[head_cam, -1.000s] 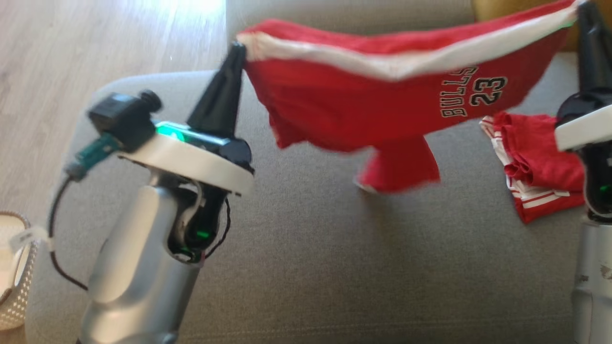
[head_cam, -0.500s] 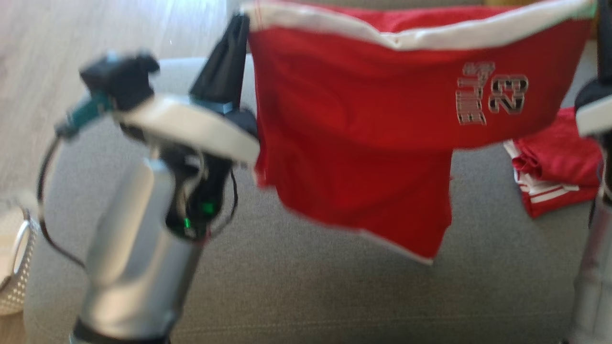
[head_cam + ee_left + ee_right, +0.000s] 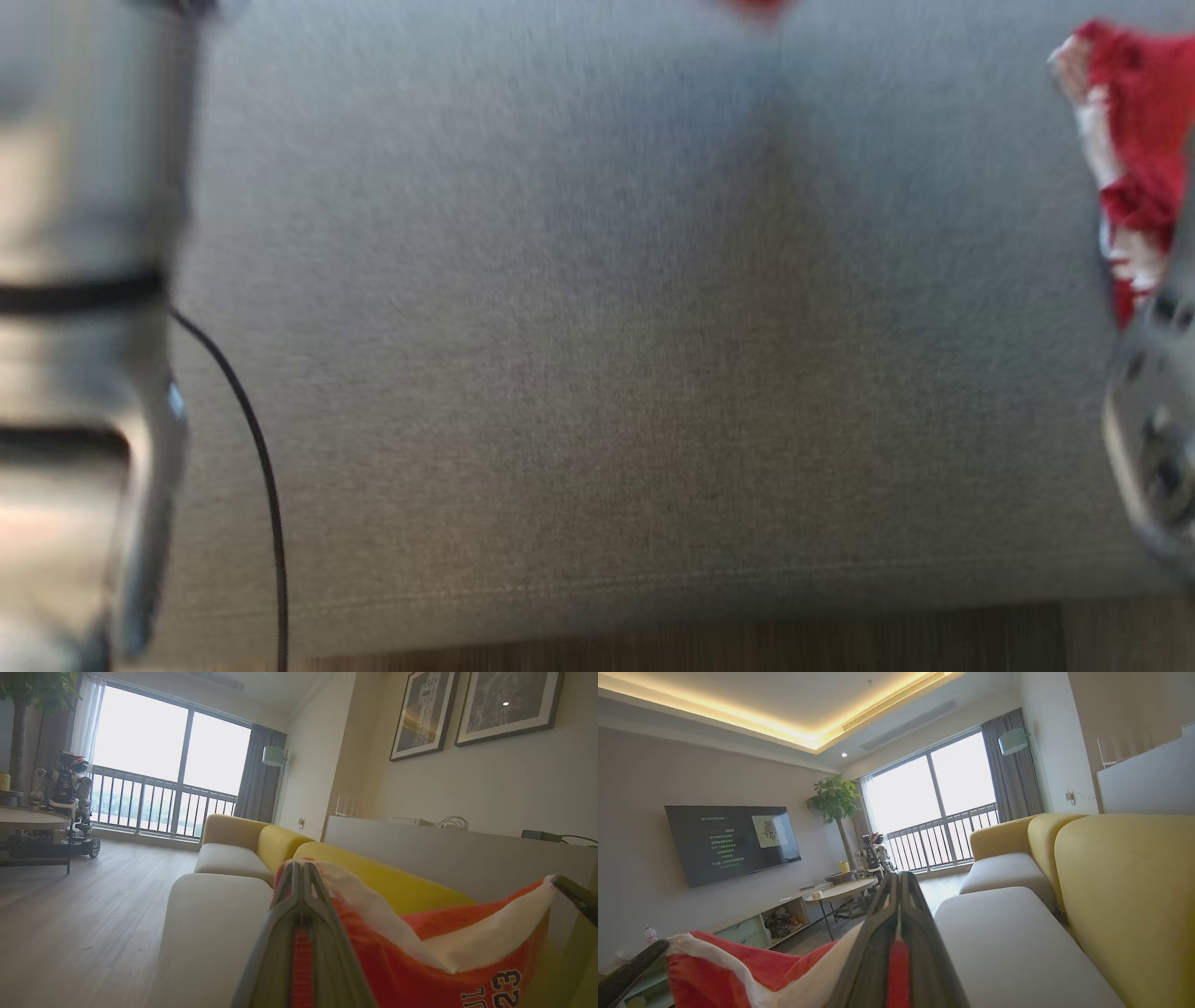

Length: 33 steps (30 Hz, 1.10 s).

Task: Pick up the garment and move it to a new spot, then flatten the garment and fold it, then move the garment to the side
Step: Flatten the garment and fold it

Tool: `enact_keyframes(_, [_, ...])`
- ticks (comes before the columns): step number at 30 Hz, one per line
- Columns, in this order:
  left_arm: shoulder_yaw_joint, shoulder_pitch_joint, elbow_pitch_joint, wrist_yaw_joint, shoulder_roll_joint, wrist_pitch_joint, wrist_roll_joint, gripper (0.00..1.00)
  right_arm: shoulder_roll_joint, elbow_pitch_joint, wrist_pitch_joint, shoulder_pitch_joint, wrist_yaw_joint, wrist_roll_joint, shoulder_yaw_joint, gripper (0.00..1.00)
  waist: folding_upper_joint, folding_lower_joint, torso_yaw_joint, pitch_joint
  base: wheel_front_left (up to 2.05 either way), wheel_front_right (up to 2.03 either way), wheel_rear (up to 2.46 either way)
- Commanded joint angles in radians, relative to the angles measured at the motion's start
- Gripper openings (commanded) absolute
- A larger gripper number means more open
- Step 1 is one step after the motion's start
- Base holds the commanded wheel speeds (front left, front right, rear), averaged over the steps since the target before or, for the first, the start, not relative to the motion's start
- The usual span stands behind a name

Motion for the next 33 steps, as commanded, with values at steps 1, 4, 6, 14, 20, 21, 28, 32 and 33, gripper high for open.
enact_keyframes(1, [0.053,-0.118,0.044,-0.031,0.038,-0.068,-0.004,0.00,0.018,0.053,-0.088,-0.117,0.000,-0.011,0.030,0.00,0.0000,0.0000,-0.021,0.142,0.00,0.00,0.00])
enact_keyframes(4, [0.063,-0.175,0.115,-0.049,0.036,-0.127,0.001,0.00,0.018,0.125,-0.168,-0.171,0.000,-0.008,0.037,0.00,0.0000,0.0000,-0.018,0.161,0.00,0.00,0.00])
enact_keyframes(6, [0.061,-0.208,0.183,-0.061,0.031,-0.177,0.012,0.00,0.018,0.187,-0.236,-0.194,0.000,0.001,0.047,0.00,0.0000,0.0000,-0.012,0.174,0.00,0.00,0.00])
enact_keyframes(14, [-0.045,-0.088,0.343,-0.129,0.007,-0.243,0.069,0.00,-0.006,0.368,-0.333,-0.021,0.000,0.018,0.195,0.00,0.0000,0.0000,0.021,0.145,0.00,0.00,0.00])
enact_keyframes(20, [-0.090,0.151,0.325,-0.139,0.032,-0.247,0.078,0.00,-0.024,0.449,-0.358,0.174,0.000,0.136,0.236,0.00,0.0000,0.0000,0.032,0.061,0.00,0.00,0.00])
enact_keyframes(21, [-0.098,0.194,0.316,-0.139,0.037,-0.247,0.081,0.00,-0.031,0.460,-0.357,0.205,0.000,0.151,0.247,0.00,0.0000,0.0000,0.035,0.045,0.00,0.00,0.00])
enact_keyframes(28, [-0.251,0.414,0.292,-0.140,0.077,-0.247,0.061,0.00,-0.098,0.510,-0.313,0.372,0.000,0.238,0.337,0.00,0.0000,0.0000,0.063,-0.055,0.00,0.00,0.00])
enact_keyframes(32, [-0.333,0.481,0.307,-0.140,0.102,-0.229,0.047,0.00,-0.139,0.526,-0.260,0.438,0.000,0.268,0.394,0.00,0.0000,0.0000,0.074,-0.094,0.00,0.00,0.00])
enact_keyframes(33, [-0.348,0.493,0.310,-0.140,0.106,-0.226,0.048,0.00,-0.149,0.527,-0.251,0.451,0.000,0.274,0.406,0.00,0.0000,0.0000,0.076,-0.103,0.00,0.00,0.00])
